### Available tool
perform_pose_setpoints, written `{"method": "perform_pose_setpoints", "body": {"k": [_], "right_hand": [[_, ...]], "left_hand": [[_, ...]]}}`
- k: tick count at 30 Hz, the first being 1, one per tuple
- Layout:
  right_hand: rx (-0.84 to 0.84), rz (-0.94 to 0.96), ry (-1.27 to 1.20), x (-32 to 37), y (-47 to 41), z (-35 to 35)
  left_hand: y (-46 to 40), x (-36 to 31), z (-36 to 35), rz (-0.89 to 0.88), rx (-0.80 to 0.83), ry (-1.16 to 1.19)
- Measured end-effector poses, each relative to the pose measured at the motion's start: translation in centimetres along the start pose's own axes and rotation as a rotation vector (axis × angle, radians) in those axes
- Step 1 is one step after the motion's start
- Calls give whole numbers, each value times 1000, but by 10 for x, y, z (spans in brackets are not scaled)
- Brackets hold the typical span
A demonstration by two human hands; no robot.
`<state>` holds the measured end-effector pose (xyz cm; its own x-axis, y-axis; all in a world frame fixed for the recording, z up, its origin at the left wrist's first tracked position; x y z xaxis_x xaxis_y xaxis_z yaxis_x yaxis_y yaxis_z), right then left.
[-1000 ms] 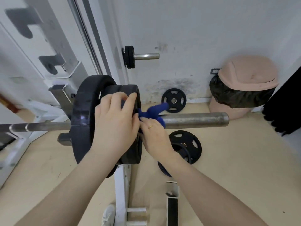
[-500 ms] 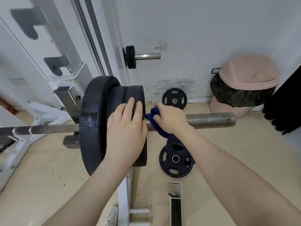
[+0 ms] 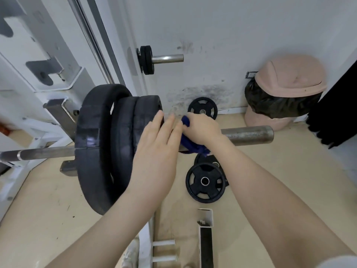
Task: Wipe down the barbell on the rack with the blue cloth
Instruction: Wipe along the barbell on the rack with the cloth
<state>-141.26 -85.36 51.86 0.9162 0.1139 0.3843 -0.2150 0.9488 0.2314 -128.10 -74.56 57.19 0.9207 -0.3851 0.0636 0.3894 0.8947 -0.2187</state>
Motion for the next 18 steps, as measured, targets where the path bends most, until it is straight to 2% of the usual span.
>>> {"method": "perform_pose_setpoints", "body": {"k": [1,3,5,7,9,11,14,16,18], "right_hand": [[74,-19,-53,-11,-2,7],[100,-91,-122,-42,3,21],[41,-231,-136,-73,15,35],[-43,-325,2,-85,26,38],[-131,-254,226,-76,29,27],[-137,-130,238,-70,30,22],[-12,-180,64,-101,31,43],[36,-255,-95,-127,34,55],[59,-304,-420,-141,37,61]], "left_hand": [[-2,-8,-2,-41,11,19],[-8,-20,-8,-111,47,76],[-16,-27,-17,-144,123,127],[-25,-34,-26,-138,219,109],[-35,-44,-31,-138,247,100],[-45,-55,-36,-90,310,109],[-56,-65,-51,-26,429,107],[-59,-66,-53,-6,408,81],[-61,-61,-55,11,380,95]]}}
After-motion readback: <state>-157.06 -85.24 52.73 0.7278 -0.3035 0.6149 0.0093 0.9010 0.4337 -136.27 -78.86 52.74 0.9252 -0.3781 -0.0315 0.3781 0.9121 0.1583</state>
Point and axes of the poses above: each hand's wrist, its own y-axis away from the middle knuckle, its own z-axis out of the back of the hand, x = y × z, the point moved 1 cm from there along -y, towards the middle knuckle, and after that the axes turned 14 degrees about x, right-handed, at the moved point
